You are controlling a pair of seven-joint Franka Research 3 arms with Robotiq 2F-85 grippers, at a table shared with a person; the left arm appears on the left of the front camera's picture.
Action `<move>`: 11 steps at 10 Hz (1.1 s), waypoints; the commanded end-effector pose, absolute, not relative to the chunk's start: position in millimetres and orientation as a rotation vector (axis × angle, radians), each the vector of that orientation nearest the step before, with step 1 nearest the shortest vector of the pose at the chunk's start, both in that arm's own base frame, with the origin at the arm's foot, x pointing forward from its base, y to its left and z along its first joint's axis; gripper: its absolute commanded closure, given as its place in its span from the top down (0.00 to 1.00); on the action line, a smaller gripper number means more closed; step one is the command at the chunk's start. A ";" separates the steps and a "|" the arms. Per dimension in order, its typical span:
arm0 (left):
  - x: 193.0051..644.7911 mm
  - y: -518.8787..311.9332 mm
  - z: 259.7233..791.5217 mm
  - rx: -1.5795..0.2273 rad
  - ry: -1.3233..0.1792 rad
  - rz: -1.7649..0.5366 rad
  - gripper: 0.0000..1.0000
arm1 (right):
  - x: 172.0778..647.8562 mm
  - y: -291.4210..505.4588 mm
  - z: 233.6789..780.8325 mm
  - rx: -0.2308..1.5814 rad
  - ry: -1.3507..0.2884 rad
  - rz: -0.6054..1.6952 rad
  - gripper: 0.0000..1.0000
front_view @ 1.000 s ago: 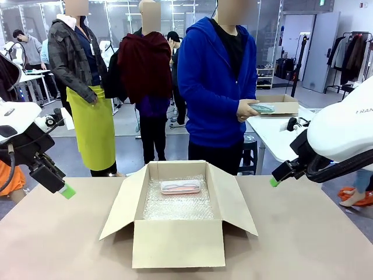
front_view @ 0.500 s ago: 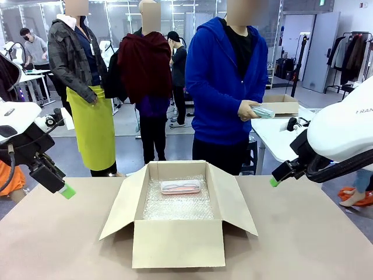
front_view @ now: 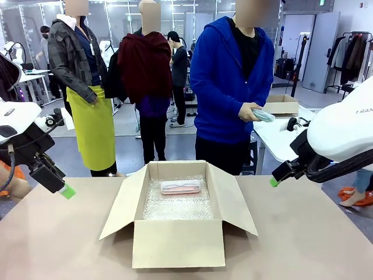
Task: Pack the glasses set securely to prepare it for shipping.
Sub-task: Put the Glasses case from the right side of the table into the Package Box.
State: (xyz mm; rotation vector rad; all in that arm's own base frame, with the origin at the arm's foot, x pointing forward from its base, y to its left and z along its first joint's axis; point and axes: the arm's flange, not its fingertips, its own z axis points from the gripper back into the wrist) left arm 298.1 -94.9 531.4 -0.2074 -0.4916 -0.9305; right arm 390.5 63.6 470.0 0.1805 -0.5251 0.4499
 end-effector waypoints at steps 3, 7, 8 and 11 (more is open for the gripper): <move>298.6 -94.5 531.9 -0.219 -0.502 -0.933 1.00 | 390.3 66.2 469.4 0.183 -0.527 0.435 1.00; 298.6 -94.5 531.9 -0.219 -0.502 -0.933 1.00 | 390.3 66.2 469.4 0.183 -0.527 0.435 1.00; 298.6 -94.5 531.9 -0.219 -0.502 -0.933 1.00 | 390.3 66.2 469.4 0.183 -0.527 0.435 1.00; 298.6 -94.5 531.9 -0.219 -0.502 -0.933 1.00 | 390.3 66.2 469.4 0.183 -0.527 0.435 1.00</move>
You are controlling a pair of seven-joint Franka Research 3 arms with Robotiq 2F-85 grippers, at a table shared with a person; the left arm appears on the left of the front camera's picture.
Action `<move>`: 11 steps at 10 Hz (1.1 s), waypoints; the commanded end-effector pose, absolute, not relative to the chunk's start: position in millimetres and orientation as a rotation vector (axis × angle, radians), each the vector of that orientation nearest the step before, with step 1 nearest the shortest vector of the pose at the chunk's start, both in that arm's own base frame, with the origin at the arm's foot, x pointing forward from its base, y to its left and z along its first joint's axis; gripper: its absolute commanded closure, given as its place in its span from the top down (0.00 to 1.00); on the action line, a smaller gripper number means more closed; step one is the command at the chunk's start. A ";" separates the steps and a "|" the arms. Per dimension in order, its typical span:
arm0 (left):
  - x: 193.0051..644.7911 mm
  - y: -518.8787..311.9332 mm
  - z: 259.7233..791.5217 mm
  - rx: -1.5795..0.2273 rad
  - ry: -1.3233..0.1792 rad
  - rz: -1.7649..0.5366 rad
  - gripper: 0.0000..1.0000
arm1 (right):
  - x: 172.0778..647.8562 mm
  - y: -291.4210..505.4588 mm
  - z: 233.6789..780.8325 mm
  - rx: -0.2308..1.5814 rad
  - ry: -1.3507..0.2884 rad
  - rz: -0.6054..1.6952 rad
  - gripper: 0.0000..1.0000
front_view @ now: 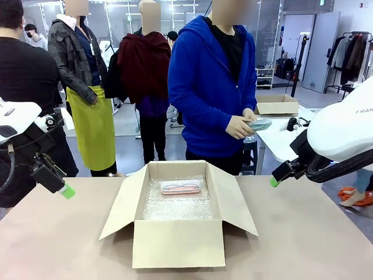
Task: Pack the glasses set securely to prepare it for shipping.
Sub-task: Put the Glasses case from the right side of the table into the Package Box.
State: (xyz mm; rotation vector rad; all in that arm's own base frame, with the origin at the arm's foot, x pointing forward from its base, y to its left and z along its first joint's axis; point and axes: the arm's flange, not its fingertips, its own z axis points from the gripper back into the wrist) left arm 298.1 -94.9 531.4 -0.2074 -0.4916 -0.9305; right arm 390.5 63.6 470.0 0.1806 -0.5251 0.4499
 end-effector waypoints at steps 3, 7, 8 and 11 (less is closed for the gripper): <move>298.6 -94.5 531.9 -0.219 -0.502 -0.933 1.00 | 390.3 66.2 469.4 0.183 -0.527 0.435 1.00; 298.6 -94.5 531.9 -0.219 -0.502 -0.933 1.00 | 390.3 66.2 469.4 0.183 -0.527 0.435 1.00; 298.6 -94.5 531.9 -0.219 -0.502 -0.933 1.00 | 390.3 66.2 469.4 0.183 -0.527 0.435 1.00; 298.6 -94.5 531.9 -0.219 -0.502 -0.933 1.00 | 390.3 66.2 469.4 0.183 -0.527 0.435 1.00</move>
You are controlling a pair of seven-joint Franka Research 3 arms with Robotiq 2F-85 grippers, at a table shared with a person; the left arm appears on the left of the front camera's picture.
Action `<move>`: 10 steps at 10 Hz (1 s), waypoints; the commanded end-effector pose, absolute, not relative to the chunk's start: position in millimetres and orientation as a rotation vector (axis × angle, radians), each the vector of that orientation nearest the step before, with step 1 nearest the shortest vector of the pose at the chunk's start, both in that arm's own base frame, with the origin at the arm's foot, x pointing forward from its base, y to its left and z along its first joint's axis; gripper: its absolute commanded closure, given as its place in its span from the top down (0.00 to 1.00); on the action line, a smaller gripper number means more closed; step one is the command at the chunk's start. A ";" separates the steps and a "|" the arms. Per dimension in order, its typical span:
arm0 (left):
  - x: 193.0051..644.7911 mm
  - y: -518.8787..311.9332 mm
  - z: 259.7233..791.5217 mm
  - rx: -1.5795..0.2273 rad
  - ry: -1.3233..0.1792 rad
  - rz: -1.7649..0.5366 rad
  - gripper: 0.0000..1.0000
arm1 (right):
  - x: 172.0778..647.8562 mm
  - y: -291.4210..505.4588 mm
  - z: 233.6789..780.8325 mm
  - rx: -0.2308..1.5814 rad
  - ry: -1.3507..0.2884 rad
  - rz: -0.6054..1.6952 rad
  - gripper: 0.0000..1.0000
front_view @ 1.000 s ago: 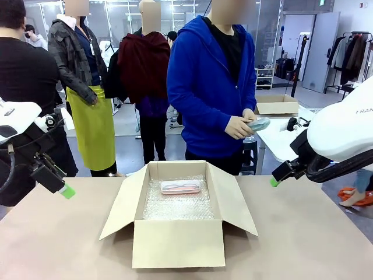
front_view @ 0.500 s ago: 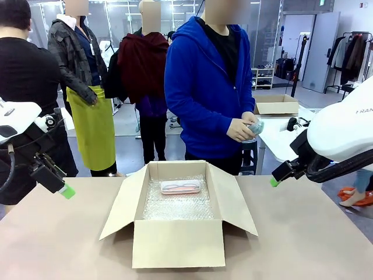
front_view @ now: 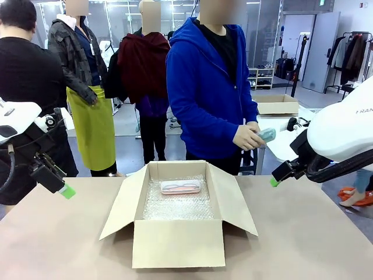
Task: Pack the glasses set securely to prepare it for shipping.
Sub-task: Put the Glasses case from the right side of the table into the Package Box.
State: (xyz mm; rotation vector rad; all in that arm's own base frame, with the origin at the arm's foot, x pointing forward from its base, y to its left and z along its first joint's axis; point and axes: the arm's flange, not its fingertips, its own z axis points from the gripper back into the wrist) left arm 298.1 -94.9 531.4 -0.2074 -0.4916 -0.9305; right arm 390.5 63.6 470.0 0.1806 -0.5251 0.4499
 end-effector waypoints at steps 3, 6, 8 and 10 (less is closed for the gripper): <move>298.6 -94.5 531.9 -0.219 -0.502 -0.933 1.00 | 390.3 66.2 469.4 0.183 -0.527 0.435 1.00; 298.6 -94.5 531.9 -0.219 -0.502 -0.933 1.00 | 390.3 66.2 469.4 0.183 -0.527 0.435 1.00; 298.6 -94.5 531.9 -0.219 -0.502 -0.933 1.00 | 390.3 66.2 469.4 0.183 -0.527 0.435 1.00; 298.6 -94.5 531.9 -0.219 -0.502 -0.933 1.00 | 390.3 66.2 469.4 0.183 -0.527 0.435 1.00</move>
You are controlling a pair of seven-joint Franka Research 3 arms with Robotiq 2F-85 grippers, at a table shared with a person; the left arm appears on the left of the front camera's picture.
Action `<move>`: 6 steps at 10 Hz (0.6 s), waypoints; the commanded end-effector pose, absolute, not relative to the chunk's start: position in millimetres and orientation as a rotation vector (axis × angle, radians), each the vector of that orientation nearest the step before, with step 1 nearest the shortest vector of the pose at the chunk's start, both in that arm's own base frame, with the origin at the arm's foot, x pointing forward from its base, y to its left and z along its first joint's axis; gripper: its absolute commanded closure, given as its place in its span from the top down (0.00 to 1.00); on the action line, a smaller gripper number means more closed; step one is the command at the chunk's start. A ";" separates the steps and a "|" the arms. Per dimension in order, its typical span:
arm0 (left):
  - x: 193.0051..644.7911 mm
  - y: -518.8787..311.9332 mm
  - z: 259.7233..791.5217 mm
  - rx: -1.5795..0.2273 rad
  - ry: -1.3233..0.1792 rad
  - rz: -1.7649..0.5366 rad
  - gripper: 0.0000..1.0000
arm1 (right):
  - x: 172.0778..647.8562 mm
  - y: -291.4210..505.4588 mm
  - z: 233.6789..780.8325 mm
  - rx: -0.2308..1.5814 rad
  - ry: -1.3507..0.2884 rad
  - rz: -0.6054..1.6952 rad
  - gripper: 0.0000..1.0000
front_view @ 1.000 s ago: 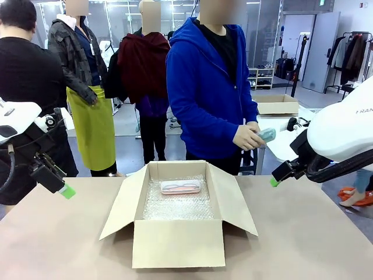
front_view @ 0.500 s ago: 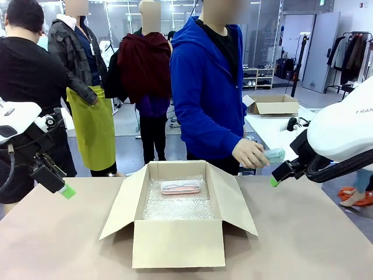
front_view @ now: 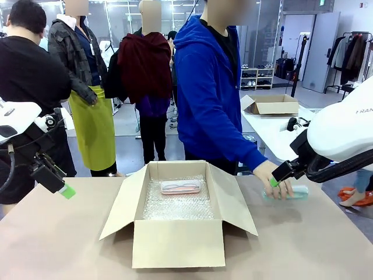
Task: Pack the glasses set securely to prepare it for shipping.
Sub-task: Put the Glasses case from the right side of the table into the Package Box.
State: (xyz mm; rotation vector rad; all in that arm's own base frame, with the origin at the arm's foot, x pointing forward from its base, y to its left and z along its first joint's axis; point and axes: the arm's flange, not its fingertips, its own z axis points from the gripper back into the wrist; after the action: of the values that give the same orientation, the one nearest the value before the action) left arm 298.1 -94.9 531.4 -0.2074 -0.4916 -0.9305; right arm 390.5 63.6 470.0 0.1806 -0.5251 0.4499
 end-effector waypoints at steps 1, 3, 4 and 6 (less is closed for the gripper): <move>298.6 -94.5 531.9 -0.219 -0.502 -0.933 1.00 | 390.3 66.2 469.4 0.183 -0.527 0.435 1.00; 298.6 -94.5 531.9 -0.219 -0.502 -0.933 1.00 | 390.3 66.2 469.4 0.183 -0.527 0.435 1.00; 298.6 -94.5 531.9 -0.219 -0.502 -0.933 1.00 | 390.3 66.2 469.4 0.183 -0.527 0.435 1.00; 298.6 -94.5 531.9 -0.219 -0.502 -0.933 1.00 | 390.3 66.2 469.4 0.183 -0.527 0.435 1.00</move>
State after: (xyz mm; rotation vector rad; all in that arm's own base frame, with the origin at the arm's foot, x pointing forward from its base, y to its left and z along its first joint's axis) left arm 298.1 -94.9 531.4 -0.2074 -0.4916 -0.9305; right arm 390.5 63.6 470.0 0.1806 -0.5251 0.4499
